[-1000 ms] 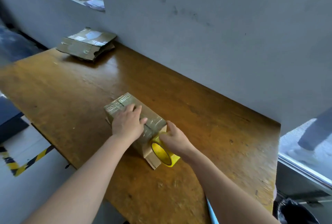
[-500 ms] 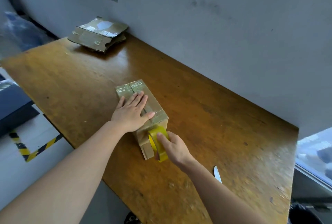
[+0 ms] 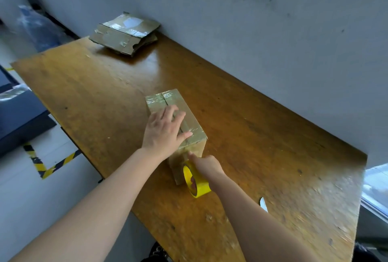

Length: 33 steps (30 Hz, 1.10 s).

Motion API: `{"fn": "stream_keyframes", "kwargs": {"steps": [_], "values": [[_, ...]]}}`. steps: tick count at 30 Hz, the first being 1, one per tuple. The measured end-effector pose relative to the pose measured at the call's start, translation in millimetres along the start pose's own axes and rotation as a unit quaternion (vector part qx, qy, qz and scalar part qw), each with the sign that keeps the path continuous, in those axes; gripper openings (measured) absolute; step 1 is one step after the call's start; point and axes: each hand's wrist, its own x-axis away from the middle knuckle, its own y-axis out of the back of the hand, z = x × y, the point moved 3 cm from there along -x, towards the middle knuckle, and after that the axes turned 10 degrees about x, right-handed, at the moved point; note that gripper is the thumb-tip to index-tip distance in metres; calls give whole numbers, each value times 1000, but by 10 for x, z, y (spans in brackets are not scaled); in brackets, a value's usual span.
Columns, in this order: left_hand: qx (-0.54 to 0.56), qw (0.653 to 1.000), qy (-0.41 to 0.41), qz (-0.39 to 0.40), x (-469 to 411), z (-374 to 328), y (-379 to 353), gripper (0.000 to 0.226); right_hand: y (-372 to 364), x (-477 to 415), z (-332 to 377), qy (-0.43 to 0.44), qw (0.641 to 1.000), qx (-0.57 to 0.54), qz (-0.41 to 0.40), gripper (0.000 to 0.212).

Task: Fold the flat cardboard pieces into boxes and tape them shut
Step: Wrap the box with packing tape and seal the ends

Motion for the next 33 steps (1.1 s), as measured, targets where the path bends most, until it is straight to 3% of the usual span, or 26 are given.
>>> {"fn": "stream_keyframes", "kwargs": {"steps": [3,9,15,17,18,20,22,24,27,29,33], "values": [[45,999,0,22,116,-47,-46,66,-19,-31,-3,0,1000,11,-7,56],[15,998,-25,57,231,32,-139,78,-43,39,-34,12,999,-20,31,69],[7,997,-27,67,221,54,-122,72,-18,123,-151,137,982,-114,55,44],[27,999,-17,32,293,-16,-43,68,-15,139,-146,150,981,-115,44,31],[67,997,-5,-22,360,-60,10,63,-13,142,-145,151,981,-119,36,28],[176,967,34,-183,586,-145,61,39,-15,148,-153,154,980,-126,22,26],[306,917,128,-221,827,-225,2,17,-13,167,-155,159,980,-120,12,29],[411,861,262,-144,953,-290,-210,10,-2,204,-154,164,981,-101,-2,35],[475,788,391,27,976,-368,-476,48,27,272,-175,178,982,-68,-13,40],[500,759,413,50,923,-391,-515,58,70,315,-236,188,981,-21,-37,38],[517,745,420,34,812,-362,-556,49,196,386,-570,173,969,133,-119,30]]}}
